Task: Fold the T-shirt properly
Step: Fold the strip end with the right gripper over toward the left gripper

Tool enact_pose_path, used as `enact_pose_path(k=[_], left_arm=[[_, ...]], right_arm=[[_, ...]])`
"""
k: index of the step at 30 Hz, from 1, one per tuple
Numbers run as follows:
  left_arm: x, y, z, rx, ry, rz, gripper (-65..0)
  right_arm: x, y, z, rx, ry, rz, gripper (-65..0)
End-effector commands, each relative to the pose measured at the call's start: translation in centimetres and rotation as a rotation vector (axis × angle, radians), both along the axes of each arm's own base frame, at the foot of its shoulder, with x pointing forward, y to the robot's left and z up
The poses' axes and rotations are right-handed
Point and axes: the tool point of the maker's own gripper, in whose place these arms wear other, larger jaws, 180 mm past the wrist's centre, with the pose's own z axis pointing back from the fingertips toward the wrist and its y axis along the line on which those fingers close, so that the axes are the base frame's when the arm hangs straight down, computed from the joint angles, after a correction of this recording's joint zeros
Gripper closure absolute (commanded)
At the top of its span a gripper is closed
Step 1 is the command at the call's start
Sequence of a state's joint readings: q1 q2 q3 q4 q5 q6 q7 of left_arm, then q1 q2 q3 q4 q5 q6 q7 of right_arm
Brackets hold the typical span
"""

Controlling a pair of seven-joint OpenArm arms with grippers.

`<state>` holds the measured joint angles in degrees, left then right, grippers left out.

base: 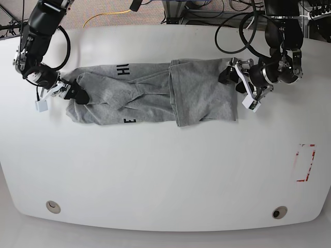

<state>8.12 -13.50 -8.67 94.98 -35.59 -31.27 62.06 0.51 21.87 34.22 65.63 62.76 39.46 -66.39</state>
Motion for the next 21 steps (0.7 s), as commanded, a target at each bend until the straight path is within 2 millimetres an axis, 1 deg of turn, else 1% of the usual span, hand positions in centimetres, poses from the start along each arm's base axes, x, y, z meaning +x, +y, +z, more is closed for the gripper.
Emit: enact_pose_path(k=[1, 3, 7, 8, 9, 11, 12, 14, 19, 21], left_arm=[[0.6, 0.7, 1.1, 0.015, -0.041, -0.011, -39.3], [0.5, 0.7, 1.0, 0.018, -0.039, -0.011, -39.3], [0.5, 0.7, 1.0, 0.018, -0.039, -0.011, -39.3], [0.5, 0.7, 1.0, 0.019, -0.038, -0.011, -39.3], [0.5, 0.7, 0.9, 0.018, -0.035, -0.01, -39.3], [0.5, 0.8, 0.9, 0.018, -0.035, -0.01, -39.3], [0.5, 0.7, 0.9, 0.018, -0.037, -0.01, -39.3], [0.5, 0.7, 1.0, 0.019, -0.038, -0.011, -39.3], [0.6, 0.7, 1.0, 0.018, -0.038, -0.011, -39.3], [0.7, 0.6, 1.0, 0.016, -0.039, -0.012, -39.3]], right_arm=[[0.5, 0.6, 1.8, -0.008, -0.058, -0.007, -55.3], [0.1, 1.3, 2.0, -0.005, -0.051, -0.016, -55.3], [0.1, 2.4, 2.3, 0.004, -0.056, -0.009, -55.3], [0.2, 3.0, 2.2, 0.004, -0.053, 0.011, -54.7], [0.1, 3.7, 2.0, 0.005, -0.045, 0.036, -52.6], [0.0, 4.7, 1.7, 0.008, -0.037, 0.065, -46.8], [-0.1, 5.2, 1.5, 0.009, -0.031, 0.082, -40.7], [-0.1, 5.4, 1.5, 0.01, -0.031, 0.087, -26.8], [0.2, 5.8, 1.6, 0.024, -0.045, 0.077, 0.0], [0.5, 5.8, 2.0, 0.02, -0.061, 0.077, 0.0]])
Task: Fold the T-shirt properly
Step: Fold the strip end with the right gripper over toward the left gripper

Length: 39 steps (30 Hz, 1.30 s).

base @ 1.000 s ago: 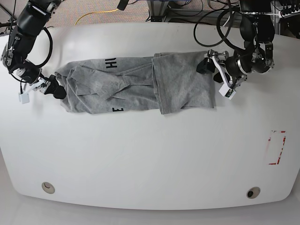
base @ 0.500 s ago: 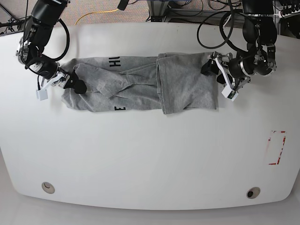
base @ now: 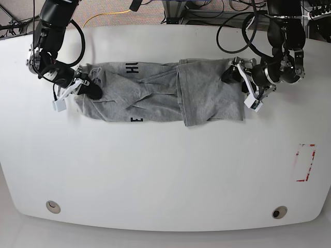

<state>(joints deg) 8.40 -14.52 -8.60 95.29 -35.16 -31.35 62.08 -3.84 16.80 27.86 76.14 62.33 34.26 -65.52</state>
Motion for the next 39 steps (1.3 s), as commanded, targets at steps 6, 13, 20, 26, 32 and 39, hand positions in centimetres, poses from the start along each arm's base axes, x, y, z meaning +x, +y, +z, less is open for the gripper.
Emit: enact_pose_path(k=[6, 13, 20, 26, 32, 39], left_arm=[[0.9, 0.0, 1.0, -0.009, -0.037, -0.003, -39.3], [0.8, 0.2, -0.1, -0.02, -0.001, 0.013, -39.3], [0.9, 0.6, -1.4, -0.035, 0.043, 0.035, -39.2], [1.4, 0.4, -0.6, -0.035, 0.015, 0.027, -39.2], [1.6, 0.4, -0.6, -0.034, 0.011, 0.027, -39.2], [1.5, -0.5, -0.7, -0.057, 0.016, 0.03, -39.2]], right_arm=[[2.2, 0.6, 5.9, -0.052, -0.159, 0.004, 0.0], [1.7, 5.8, 10.0, -0.098, -0.265, 0.157, 0.0], [0.4, 12.6, 12.0, -0.034, -0.344, 0.308, 0.0], [0.0, 17.1, 12.9, 0.061, -0.366, 0.371, 0.0], [0.8, 19.8, 13.2, 0.044, -0.393, 0.394, 0.0], [1.8, 22.4, 12.9, 0.083, -0.376, 0.407, 0.0]])
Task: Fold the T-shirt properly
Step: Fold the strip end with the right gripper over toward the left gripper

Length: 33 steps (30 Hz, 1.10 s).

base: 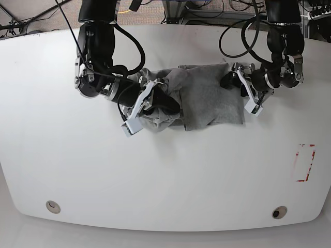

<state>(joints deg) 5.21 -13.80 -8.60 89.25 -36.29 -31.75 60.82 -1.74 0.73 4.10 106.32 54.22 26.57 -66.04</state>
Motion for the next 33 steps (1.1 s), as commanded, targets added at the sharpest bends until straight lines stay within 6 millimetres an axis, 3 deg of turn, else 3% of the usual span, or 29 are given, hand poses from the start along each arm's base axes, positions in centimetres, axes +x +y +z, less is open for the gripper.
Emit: enact_pose_path(k=[1, 8, 14, 20, 23, 27, 29, 33], left_arm=[[0.2, -0.5, 0.2, -0.005, -0.004, -0.003, -39.2], [0.0, -0.7, 0.1, -0.009, 0.0, -0.005, -39.2], [-0.3, -2.3, -0.1, -0.012, 0.007, -0.058, -39.2], [-0.4, -2.5, -0.1, -0.011, 0.007, -0.069, -39.2], [-0.4, -2.6, 0.0, -0.014, 0.005, -0.069, -39.2], [-0.4, -2.5, 0.0, -0.013, 0.004, -0.071, -39.2], [-0.3, -2.4, 0.0, -0.012, 0.003, -0.066, -39.2], [-0.4, -2.5, 0.1, -0.011, -0.009, -0.091, -39.0]], right_arm=[[0.8, 1.8, 1.2, 0.05, -0.029, 0.033, 0.0], [1.1, 5.5, 2.0, 0.127, -0.007, 0.082, 0.0], [0.8, 8.4, 3.5, 0.17, -0.045, 0.139, 0.0], [0.3, 12.1, 2.8, 0.16, -0.043, 0.217, -0.5], [0.4, 12.8, 2.1, 0.153, -0.03, 0.234, -4.9], [1.1, 12.6, 0.7, 0.122, 0.003, 0.237, -23.6], [1.2, 11.8, 0.0, 0.096, 0.006, 0.234, -38.4], [1.1, 11.2, 0.6, 0.087, -0.026, 0.233, -58.3]])
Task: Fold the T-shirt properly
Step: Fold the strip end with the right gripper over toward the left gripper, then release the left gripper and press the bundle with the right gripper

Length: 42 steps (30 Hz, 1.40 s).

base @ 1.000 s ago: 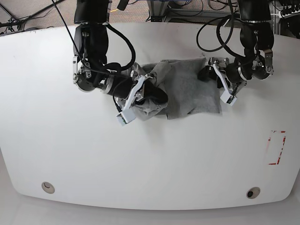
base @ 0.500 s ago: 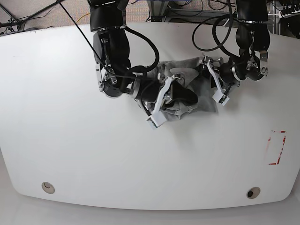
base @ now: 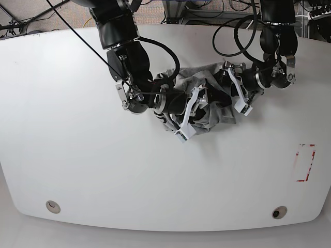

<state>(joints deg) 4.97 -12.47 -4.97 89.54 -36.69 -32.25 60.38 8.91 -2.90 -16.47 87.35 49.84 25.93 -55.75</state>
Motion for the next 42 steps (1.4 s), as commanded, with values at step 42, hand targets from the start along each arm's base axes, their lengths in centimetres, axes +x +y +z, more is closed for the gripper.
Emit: enact_pose_path(k=[42], left_arm=[[-1.3, 14.2, 8.3, 0.19, -0.286, 0.346, -39.0]], right_arm=[[-1.3, 0.4, 0.7, 0.016, -0.089, 0.051, -48.2]])
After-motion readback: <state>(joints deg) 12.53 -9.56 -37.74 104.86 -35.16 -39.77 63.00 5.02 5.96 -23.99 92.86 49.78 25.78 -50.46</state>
